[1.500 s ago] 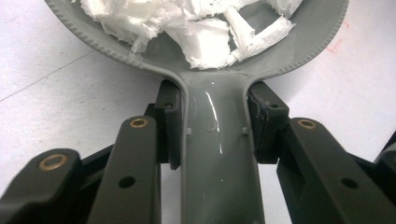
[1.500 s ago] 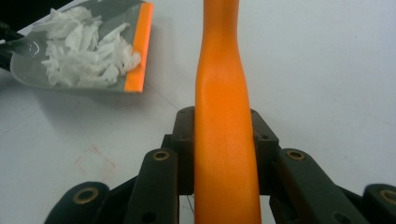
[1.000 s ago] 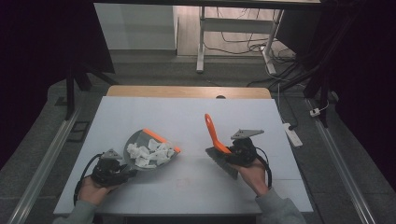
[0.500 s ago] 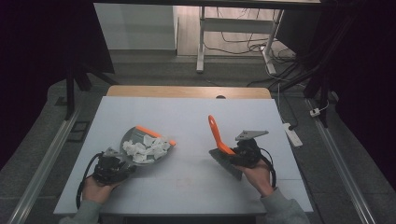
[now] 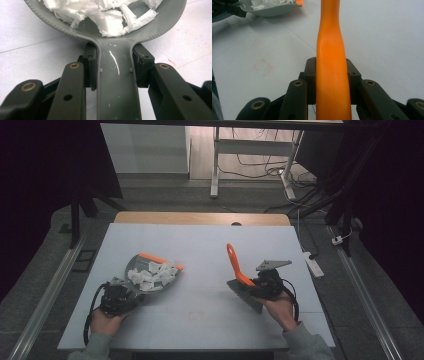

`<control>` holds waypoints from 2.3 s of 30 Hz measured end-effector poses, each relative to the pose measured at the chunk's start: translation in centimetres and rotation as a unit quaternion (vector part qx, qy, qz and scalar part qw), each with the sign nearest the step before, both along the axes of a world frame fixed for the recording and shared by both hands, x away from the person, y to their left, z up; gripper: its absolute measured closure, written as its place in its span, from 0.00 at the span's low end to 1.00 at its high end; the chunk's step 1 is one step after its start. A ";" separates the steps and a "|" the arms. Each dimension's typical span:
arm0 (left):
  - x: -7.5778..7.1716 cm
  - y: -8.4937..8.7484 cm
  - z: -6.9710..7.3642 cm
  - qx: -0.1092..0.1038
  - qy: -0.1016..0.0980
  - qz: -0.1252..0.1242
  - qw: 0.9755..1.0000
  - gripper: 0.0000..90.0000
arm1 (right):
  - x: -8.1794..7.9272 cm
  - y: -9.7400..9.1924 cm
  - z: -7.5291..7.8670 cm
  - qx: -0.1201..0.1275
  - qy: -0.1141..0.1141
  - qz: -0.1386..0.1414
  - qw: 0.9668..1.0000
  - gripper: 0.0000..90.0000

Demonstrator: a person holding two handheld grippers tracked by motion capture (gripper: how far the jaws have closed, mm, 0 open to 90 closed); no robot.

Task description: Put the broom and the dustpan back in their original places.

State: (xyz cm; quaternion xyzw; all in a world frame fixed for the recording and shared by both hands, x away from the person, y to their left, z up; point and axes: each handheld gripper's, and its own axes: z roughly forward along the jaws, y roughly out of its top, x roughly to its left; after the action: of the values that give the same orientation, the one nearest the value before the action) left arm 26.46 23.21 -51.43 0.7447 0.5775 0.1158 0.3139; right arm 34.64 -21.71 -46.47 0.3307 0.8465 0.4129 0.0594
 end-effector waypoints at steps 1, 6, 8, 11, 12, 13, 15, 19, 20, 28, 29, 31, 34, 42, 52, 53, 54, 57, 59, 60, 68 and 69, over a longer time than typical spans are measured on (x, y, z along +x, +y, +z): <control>0.0 0.0 0.0 0.001 -0.001 0.004 1.000 0.68 | 0.0 -0.1 0.0 0.000 0.000 0.000 1.000 0.78; 0.3 -0.1 -0.2 -0.001 -0.001 0.025 1.000 0.68 | -0.1 -0.4 0.2 0.002 -0.003 0.000 1.000 0.78; 0.4 -0.1 -0.3 -0.004 0.000 0.033 0.999 0.68 | -0.2 -0.5 0.2 0.003 -0.003 0.000 1.000 0.78; 0.6 -0.3 -0.4 -0.010 0.000 0.046 0.999 0.68 | -0.3 -0.6 0.3 0.004 -0.002 -0.001 1.000 0.78; 0.6 -0.4 -0.4 -0.008 0.000 0.049 0.999 0.68 | -0.3 -0.7 0.3 0.004 -0.003 0.000 1.000 0.78; 0.7 -0.4 -0.4 -0.007 -0.001 0.055 0.998 0.68 | -0.3 -0.7 0.4 0.004 -0.003 0.000 1.000 0.78; 0.7 -0.5 -0.5 -0.007 -0.003 0.063 0.998 0.68 | -0.4 -0.8 0.4 0.005 -0.004 -0.001 1.000 0.78; 0.8 -0.5 -0.6 -0.009 -0.004 0.078 0.997 0.68 | -0.5 -0.9 0.5 0.006 -0.004 -0.002 1.000 0.78; 0.9 -0.5 -0.7 -0.010 -0.001 0.080 0.997 0.68 | -0.5 -1.0 0.5 0.006 -0.004 -0.002 1.000 0.78; 1.4 -0.6 -1.3 -0.011 0.010 0.088 0.996 0.68 | -0.4 -1.2 0.4 0.004 0.004 -0.001 1.000 0.78; 1.5 -0.6 -1.4 -0.009 0.010 0.088 0.996 0.68 | -0.4 -1.3 0.4 0.003 0.009 -0.002 1.000 0.78; 1.6 -0.7 -1.5 -0.009 0.011 0.087 0.996 0.68 | -0.4 -1.4 0.3 0.001 0.015 -0.002 1.000 0.78; 1.7 -0.8 -1.6 -0.007 0.013 0.089 0.996 0.68 | -0.3 -1.4 0.1 -0.004 0.028 0.003 1.000 0.78; 1.9 -0.9 -1.8 0.001 0.009 0.087 0.996 0.68 | 0.0 -1.6 -0.7 -0.017 0.055 0.000 0.998 0.78; 1.8 -0.9 -1.7 -0.006 0.001 0.091 0.996 0.52 | 1.3 -2.3 -2.2 -0.027 0.077 -0.021 0.996 0.78; 1.8 -0.8 -1.7 -0.006 -0.001 0.092 0.996 0.49 | 1.4 -2.4 -2.2 -0.025 0.077 -0.022 0.996 0.78; 1.8 -0.8 -1.6 -0.007 -0.001 0.093 0.996 0.46 | 1.5 -2.5 -2.3 -0.025 0.079 -0.023 0.996 0.78; 1.7 -0.9 -1.5 -0.006 -0.006 0.093 0.996 0.32 | 1.8 -2.6 -2.4 -0.024 0.080 -0.028 0.996 0.78; 1.5 -0.9 -1.4 -0.003 -0.013 0.098 0.995 0.22 | 2.0 -2.8 -2.6 -0.024 0.079 -0.031 0.996 0.78; 1.4 -0.9 -1.3 0.000 -0.016 0.101 0.995 0.18 | 2.2 -2.8 -2.6 -0.025 0.078 -0.032 0.996 0.77; 0.6 -0.8 -0.6 0.006 -0.031 0.083 0.996 0.13 | 2.9 -3.3 -2.8 -0.040 0.068 -0.035 0.996 0.74; 0.4 -0.7 -0.5 0.006 -0.033 0.081 0.996 0.13 | 2.9 -3.4 -2.9 -0.042 0.066 -0.035 0.996 0.73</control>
State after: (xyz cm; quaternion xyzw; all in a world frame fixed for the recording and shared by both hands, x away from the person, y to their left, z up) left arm 26.88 22.47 -51.90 0.6927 0.6248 0.1687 0.3182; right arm 37.57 -25.10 -49.32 0.3838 0.8530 0.3524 0.0318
